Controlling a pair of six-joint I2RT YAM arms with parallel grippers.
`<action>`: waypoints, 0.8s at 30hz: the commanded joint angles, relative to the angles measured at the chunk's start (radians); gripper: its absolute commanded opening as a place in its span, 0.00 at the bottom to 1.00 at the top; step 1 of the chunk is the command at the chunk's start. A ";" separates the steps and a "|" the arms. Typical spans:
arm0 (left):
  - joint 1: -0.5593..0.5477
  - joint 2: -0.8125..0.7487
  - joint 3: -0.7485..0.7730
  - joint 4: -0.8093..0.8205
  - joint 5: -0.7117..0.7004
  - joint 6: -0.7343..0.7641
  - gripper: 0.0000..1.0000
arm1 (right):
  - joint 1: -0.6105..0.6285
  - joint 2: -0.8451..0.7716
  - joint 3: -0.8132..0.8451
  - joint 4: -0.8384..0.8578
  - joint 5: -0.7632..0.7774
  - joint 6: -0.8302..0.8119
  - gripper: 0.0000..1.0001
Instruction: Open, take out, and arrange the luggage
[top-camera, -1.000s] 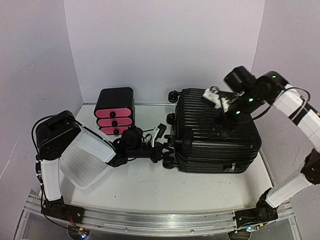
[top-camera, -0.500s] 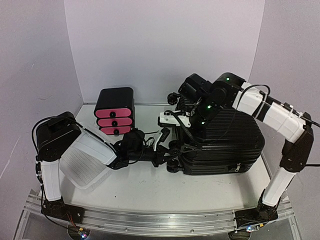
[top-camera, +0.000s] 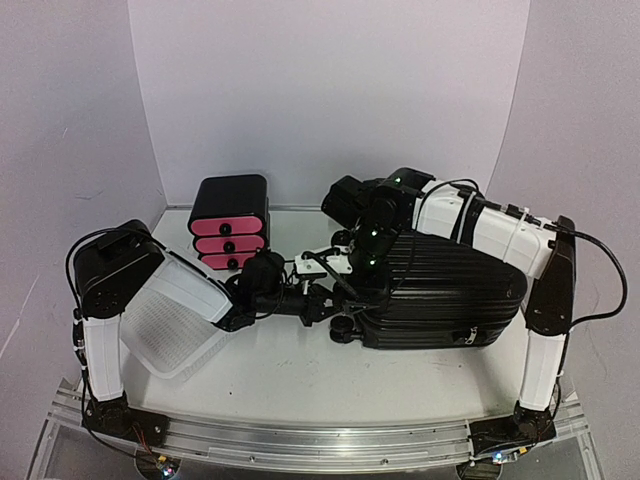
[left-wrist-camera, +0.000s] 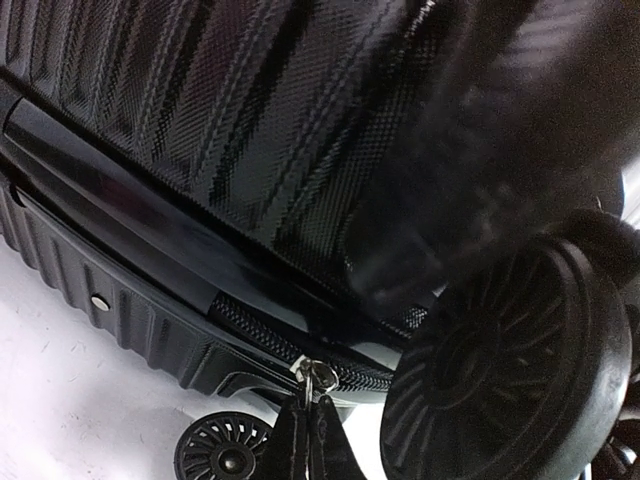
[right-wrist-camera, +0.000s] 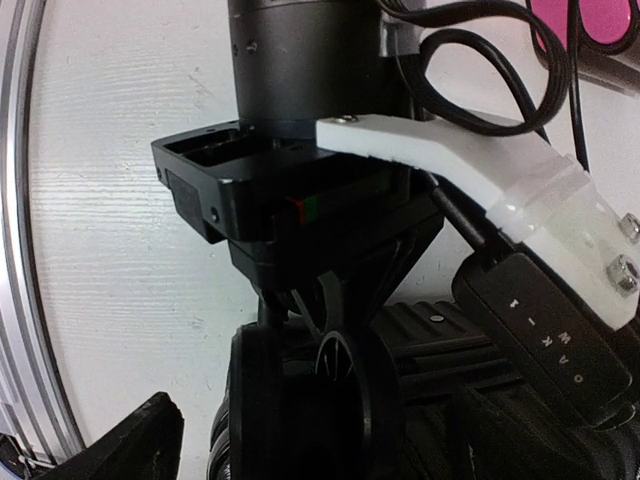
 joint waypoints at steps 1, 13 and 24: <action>0.046 -0.004 0.048 0.051 -0.011 -0.031 0.00 | -0.028 -0.027 -0.034 0.042 -0.016 -0.006 0.75; 0.101 0.083 0.168 0.040 0.018 -0.093 0.00 | -0.101 -0.133 -0.142 0.069 -0.255 0.038 0.32; 0.110 0.042 0.151 -0.039 -0.043 -0.048 0.16 | -0.100 -0.121 -0.086 0.080 -0.200 0.199 0.64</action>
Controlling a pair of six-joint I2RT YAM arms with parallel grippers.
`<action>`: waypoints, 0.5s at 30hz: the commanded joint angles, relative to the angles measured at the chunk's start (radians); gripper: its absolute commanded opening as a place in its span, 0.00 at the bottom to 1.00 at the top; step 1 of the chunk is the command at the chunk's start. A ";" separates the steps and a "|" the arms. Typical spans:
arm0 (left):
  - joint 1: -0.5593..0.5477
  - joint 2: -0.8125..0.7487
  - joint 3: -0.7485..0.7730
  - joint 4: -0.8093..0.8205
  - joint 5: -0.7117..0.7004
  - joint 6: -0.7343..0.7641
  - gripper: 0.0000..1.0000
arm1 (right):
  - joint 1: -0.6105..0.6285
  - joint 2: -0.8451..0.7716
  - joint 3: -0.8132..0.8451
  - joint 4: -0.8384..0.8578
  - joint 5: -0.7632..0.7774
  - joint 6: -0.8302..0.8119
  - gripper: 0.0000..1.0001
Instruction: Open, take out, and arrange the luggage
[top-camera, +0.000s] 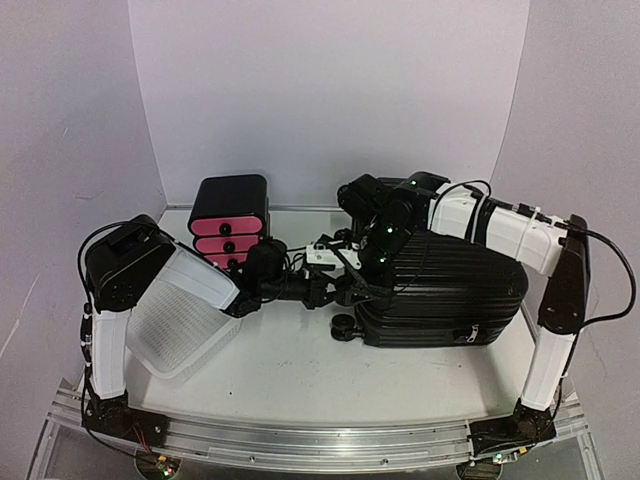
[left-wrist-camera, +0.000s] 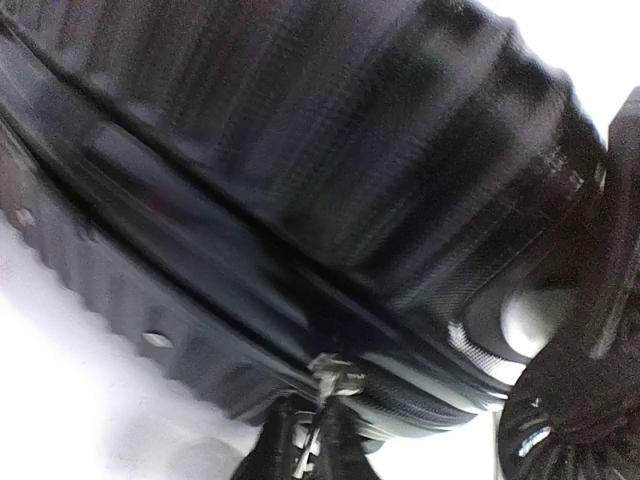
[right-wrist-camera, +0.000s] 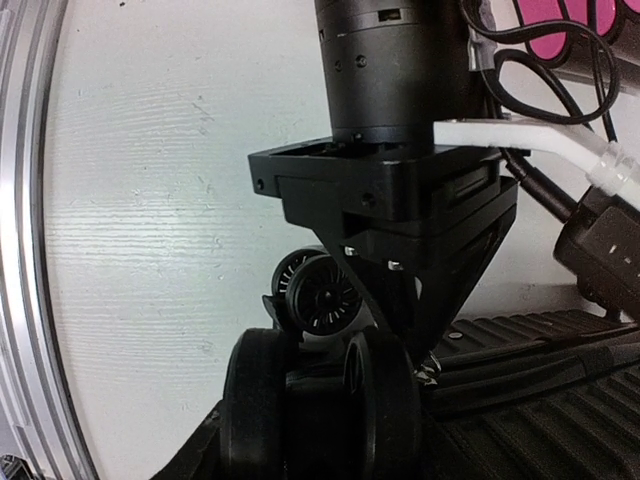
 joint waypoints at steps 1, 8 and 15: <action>0.047 -0.065 0.016 -0.026 -0.116 0.019 0.22 | -0.028 -0.046 0.087 -0.044 -0.016 0.255 0.87; 0.054 -0.325 -0.051 -0.278 -0.183 0.068 0.50 | -0.021 -0.216 0.198 -0.091 0.202 0.755 0.98; 0.050 -0.547 -0.104 -0.455 -0.096 0.033 0.74 | -0.279 -0.531 -0.091 -0.200 0.523 0.977 0.98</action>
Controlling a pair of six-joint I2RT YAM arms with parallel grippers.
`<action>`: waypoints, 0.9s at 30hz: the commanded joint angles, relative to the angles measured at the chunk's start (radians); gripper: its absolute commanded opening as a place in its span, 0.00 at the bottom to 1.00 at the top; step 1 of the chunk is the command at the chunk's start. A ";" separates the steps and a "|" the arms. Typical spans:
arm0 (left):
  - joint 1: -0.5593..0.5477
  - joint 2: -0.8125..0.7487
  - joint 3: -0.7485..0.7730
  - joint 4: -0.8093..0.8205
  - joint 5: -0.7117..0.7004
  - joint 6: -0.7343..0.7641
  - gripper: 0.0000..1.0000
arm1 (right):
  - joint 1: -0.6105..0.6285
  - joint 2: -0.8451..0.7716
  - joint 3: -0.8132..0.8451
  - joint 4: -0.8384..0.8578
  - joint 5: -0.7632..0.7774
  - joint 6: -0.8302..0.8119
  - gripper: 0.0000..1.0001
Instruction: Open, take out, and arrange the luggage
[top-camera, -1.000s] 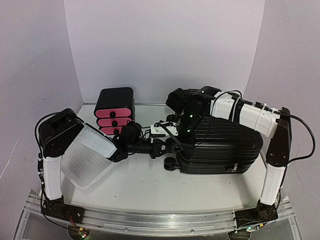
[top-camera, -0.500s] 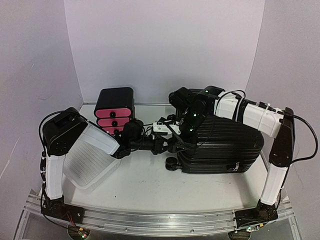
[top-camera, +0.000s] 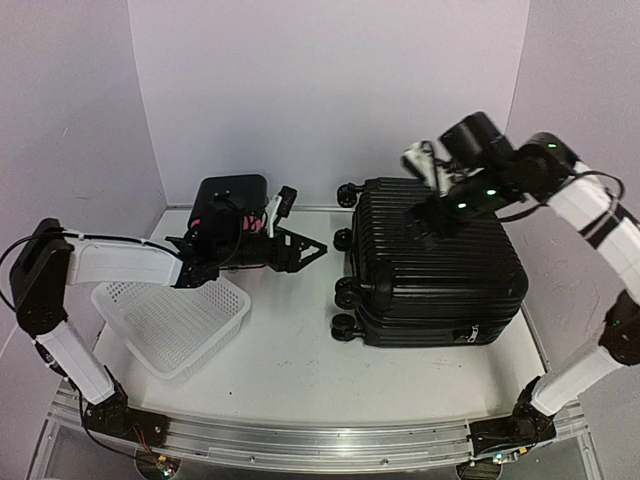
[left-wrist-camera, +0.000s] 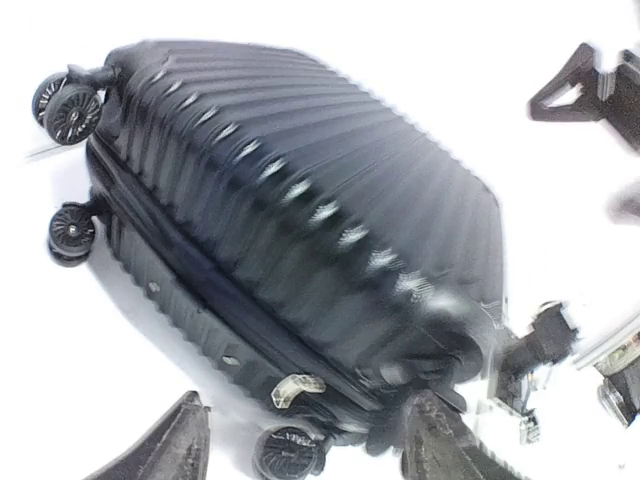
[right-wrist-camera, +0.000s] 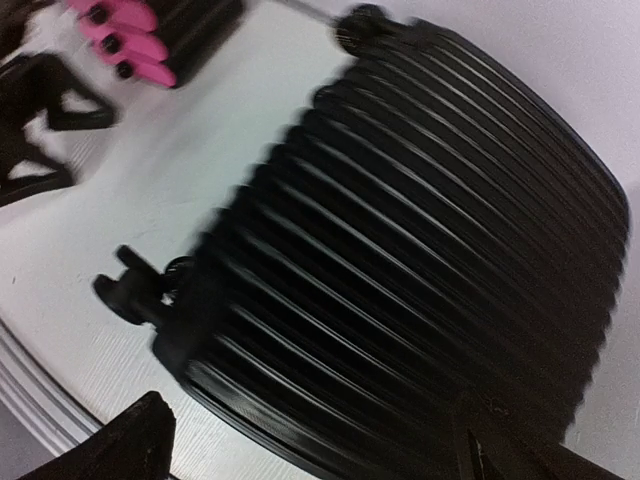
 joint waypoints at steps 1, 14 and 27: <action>-0.013 -0.145 -0.042 -0.113 0.069 -0.026 0.76 | -0.302 -0.185 -0.154 -0.109 0.131 0.236 0.98; -0.340 -0.082 0.044 -0.176 -0.098 -0.089 0.76 | -1.065 -0.177 -0.418 0.032 -0.779 0.314 0.98; -0.343 -0.025 0.128 -0.372 -0.264 0.015 0.79 | -0.861 -0.333 -0.781 0.523 -0.844 0.626 0.98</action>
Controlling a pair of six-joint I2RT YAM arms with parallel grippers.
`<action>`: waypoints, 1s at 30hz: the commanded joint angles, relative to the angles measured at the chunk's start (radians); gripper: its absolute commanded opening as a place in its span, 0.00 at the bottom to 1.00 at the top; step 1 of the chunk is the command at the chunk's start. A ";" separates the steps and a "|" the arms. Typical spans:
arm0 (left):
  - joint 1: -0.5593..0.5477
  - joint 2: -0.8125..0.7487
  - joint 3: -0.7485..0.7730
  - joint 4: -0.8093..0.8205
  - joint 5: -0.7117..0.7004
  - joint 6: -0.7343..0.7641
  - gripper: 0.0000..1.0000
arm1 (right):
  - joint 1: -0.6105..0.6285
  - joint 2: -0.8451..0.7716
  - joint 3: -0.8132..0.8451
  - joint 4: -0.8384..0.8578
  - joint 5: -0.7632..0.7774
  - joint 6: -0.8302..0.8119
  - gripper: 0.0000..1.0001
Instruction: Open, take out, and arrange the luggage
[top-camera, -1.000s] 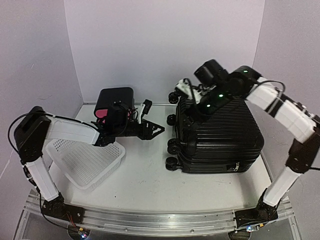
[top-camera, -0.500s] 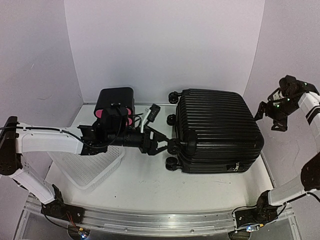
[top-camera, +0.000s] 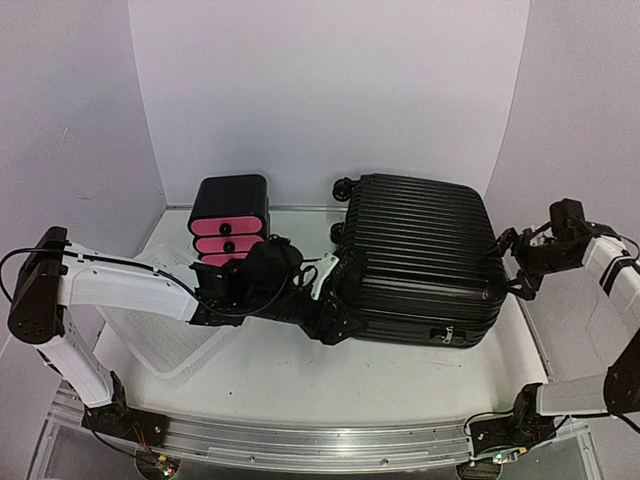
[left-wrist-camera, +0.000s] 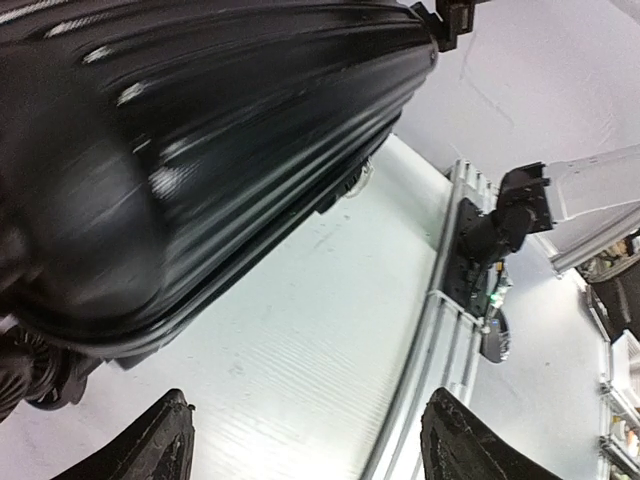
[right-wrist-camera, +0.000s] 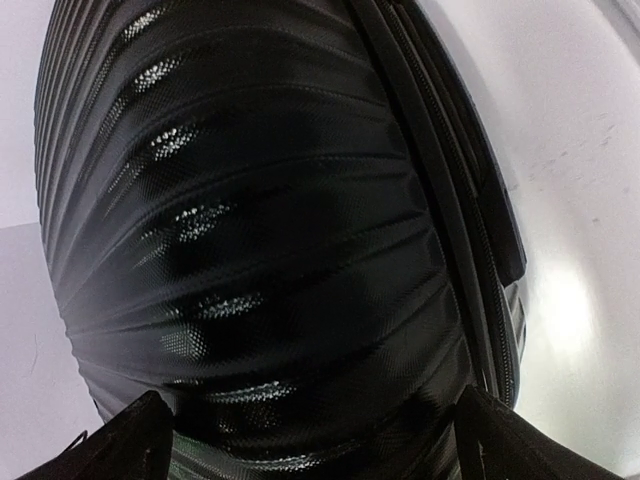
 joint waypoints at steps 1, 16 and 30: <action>0.047 -0.009 0.097 -0.098 -0.074 0.068 0.79 | 0.166 0.020 0.017 0.192 -0.061 0.114 0.98; 0.228 0.126 0.324 -0.328 -0.060 0.174 0.76 | 0.922 -0.048 0.141 -0.367 0.817 0.112 0.98; 0.228 -0.164 0.098 -0.327 -0.030 0.131 0.79 | 1.423 0.312 0.126 0.214 1.154 0.398 0.84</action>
